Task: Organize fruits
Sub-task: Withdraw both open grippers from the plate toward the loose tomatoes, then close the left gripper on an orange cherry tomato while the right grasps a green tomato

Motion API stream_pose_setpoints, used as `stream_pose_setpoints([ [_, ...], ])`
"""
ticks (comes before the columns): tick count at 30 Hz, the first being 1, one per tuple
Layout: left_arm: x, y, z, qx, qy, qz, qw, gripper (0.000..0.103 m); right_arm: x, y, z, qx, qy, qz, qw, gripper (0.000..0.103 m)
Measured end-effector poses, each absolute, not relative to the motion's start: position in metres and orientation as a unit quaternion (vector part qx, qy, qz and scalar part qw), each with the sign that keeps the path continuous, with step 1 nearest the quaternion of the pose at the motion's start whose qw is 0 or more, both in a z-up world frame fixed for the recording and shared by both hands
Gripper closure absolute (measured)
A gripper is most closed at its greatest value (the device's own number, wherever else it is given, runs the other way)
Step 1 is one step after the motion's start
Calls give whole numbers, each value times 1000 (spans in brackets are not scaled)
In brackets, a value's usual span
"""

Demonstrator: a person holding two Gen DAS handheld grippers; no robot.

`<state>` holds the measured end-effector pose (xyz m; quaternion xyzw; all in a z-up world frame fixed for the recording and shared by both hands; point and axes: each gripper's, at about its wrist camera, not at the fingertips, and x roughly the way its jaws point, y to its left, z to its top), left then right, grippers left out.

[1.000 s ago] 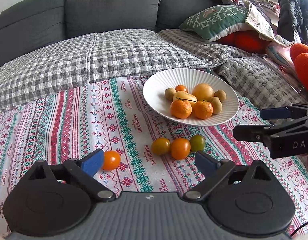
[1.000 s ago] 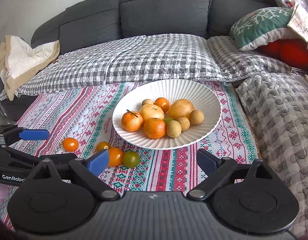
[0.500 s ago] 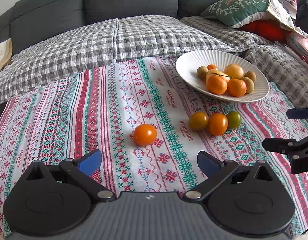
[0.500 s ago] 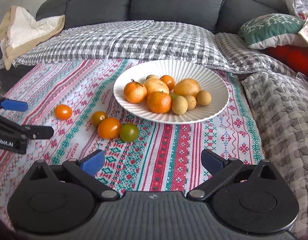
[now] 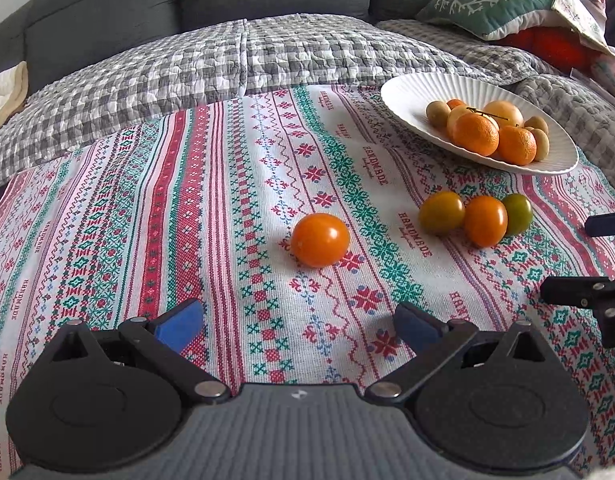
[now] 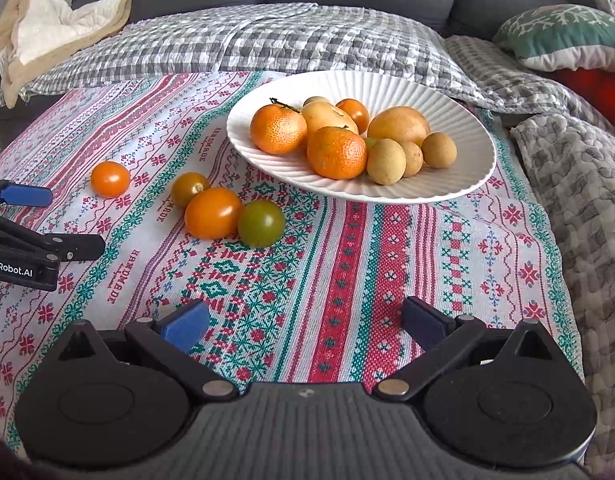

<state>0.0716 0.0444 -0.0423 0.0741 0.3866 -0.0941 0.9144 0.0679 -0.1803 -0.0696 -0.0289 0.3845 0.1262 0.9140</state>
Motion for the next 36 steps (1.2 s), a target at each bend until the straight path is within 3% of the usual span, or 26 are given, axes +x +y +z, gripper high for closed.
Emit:
stream_pose_setpoints([
  [18, 86, 38, -47, 89, 341, -91, 931, 9, 80, -181, -76, -33, 352, 143, 925, 0],
  [23, 88, 34, -45, 90, 342, -110, 929, 28, 85, -178, -75, -32, 349, 135, 927, 2],
  [36, 89, 33, -41, 85, 343, -114, 928, 62, 87, -166, -69, -41, 329, 134, 934, 38],
])
